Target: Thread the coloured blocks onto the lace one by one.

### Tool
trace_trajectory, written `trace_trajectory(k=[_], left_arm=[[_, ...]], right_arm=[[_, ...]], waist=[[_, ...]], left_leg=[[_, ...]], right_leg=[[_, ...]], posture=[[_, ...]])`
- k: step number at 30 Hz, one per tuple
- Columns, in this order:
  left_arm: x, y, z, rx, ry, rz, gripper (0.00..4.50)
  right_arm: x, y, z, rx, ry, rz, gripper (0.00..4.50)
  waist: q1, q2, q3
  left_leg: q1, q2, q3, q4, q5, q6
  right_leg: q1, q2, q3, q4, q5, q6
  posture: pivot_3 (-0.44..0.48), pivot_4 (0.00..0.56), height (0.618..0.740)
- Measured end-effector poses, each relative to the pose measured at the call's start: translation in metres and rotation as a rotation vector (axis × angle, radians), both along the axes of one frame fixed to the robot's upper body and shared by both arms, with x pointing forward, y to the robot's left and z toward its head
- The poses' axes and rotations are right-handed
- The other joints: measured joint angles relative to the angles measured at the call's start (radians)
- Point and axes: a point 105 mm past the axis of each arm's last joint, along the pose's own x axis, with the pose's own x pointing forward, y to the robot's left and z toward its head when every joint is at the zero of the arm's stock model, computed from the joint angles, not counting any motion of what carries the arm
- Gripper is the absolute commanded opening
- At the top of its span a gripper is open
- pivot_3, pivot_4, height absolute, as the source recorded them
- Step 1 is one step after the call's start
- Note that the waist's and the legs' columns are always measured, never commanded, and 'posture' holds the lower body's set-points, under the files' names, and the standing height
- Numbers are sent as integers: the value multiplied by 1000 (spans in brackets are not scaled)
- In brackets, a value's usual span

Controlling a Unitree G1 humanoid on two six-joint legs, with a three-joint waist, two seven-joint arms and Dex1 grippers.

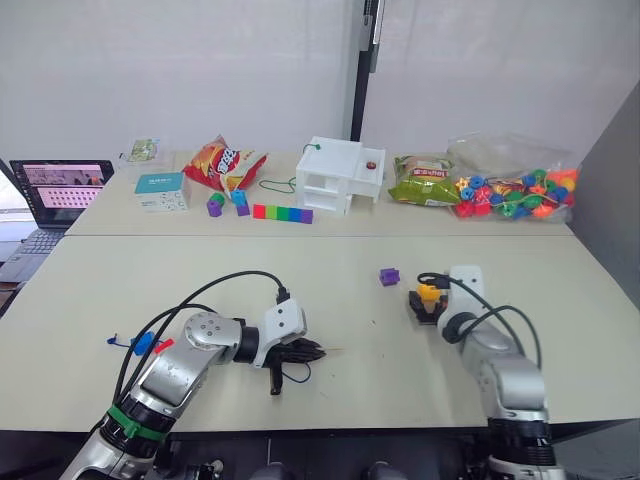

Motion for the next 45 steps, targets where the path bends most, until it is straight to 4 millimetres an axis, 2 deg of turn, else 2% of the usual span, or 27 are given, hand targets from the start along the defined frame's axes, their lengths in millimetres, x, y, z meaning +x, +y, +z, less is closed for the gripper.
trace_trajectory(k=[5,8,10,17,20,24,28,32,36,44,45], left_arm=[[1,1,1,-1,-5,9,0],[1,1,1,-1,-6,11,0],[1,1,1,-2,-6,11,0],[1,0,1,-3,-6,10,0],[1,1,1,-1,-4,8,0],[2,1,0,1,2,3,0],[1,1,0,0,4,-8,0],[2,2,-1,1,10,-14,0],[2,1,1,4,7,-23,0],[2,2,2,9,8,-33,0],[2,2,2,9,8,-33,0]], right_arm=[[3,13,0,-51,-39,9,2689],[5,11,-1,-58,-54,-3,1596],[5,10,-1,-59,-59,-7,1184],[4,7,2,-33,-86,1,1188],[-22,17,10,2,-109,39,1188],[-73,54,18,43,-66,174,1188],[-98,79,19,35,0,285,1188],[-102,83,10,59,74,279,1188],[-103,88,-8,62,162,282,1188],[-101,91,-10,94,149,276,1188],[-101,90,-9,87,142,275,1688]], waist=[[-2,0,0],[-3,0,0],[-5,0,0],[-11,0,0],[-9,1,0],[-13,1,0],[-14,1,0],[-9,1,0],[-10,1,0],[-13,0,-1],[-13,0,-1]], left_leg=[[0,0,0,0,0,0],[0,0,0,0,0,0],[0,0,0,0,0,0],[0,0,0,-1,0,0],[-1,1,-1,-1,0,0],[-1,1,-1,-1,0,1],[1,1,-1,0,0,1],[1,0,-2,0,0,0],[1,0,-1,0,0,0],[2,0,-2,0,0,0],[2,0,-2,0,0,0]], right_leg=[[0,0,0,0,0,0],[0,0,0,0,0,0],[0,0,0,0,0,0],[0,0,0,0,0,0],[0,1,-1,3,0,0],[0,0,-1,2,0,0],[1,0,0,-1,0,0],[1,0,-1,0,0,0],[0,0,-1,-1,0,0],[1,1,-1,-1,0,0],[1,1,-1,-1,0,0]], posture=[[0,150,740],[0,150,740],[0,150,740],[0,150,740],[0,150,740],[0,150,740],[0,150,740],[0,150,740],[0,150,740],[0,150,740],[0,150,740]])
